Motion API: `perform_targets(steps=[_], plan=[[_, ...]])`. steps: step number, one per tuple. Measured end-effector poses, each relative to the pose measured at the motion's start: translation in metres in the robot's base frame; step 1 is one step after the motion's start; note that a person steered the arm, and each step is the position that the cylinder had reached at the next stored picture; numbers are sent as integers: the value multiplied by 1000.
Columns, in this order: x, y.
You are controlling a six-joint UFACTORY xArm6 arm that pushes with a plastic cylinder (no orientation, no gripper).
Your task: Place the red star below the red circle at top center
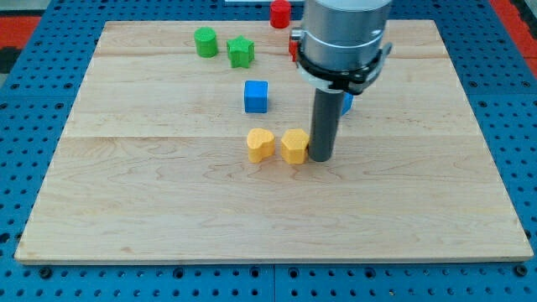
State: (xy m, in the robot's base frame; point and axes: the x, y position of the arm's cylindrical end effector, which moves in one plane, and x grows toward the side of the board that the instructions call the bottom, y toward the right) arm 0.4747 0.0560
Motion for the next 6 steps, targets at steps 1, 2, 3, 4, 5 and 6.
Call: perform_targets(steps=[1,2,3,4,5,6], plan=[[-1,16],[-13,124],[-76,219],[-135,211],[-160,175],[-167,123]])
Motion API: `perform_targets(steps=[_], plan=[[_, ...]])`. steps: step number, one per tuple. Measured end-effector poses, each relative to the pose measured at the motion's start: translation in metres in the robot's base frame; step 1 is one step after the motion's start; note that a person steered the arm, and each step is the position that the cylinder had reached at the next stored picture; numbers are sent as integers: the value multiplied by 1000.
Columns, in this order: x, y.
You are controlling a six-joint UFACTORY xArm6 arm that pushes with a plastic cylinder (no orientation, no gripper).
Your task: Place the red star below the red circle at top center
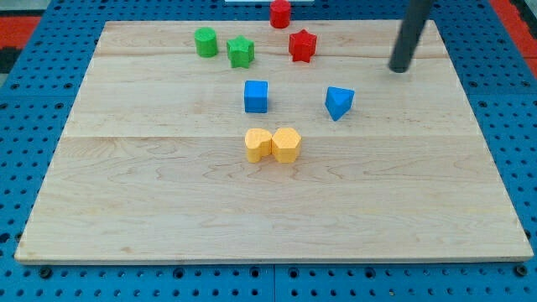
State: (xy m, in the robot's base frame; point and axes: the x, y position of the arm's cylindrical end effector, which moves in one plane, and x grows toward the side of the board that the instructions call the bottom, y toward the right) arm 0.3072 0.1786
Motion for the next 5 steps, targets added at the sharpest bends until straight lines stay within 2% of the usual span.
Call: perform_targets(steps=[2,5], plan=[[4,-98],[-41,-114]])
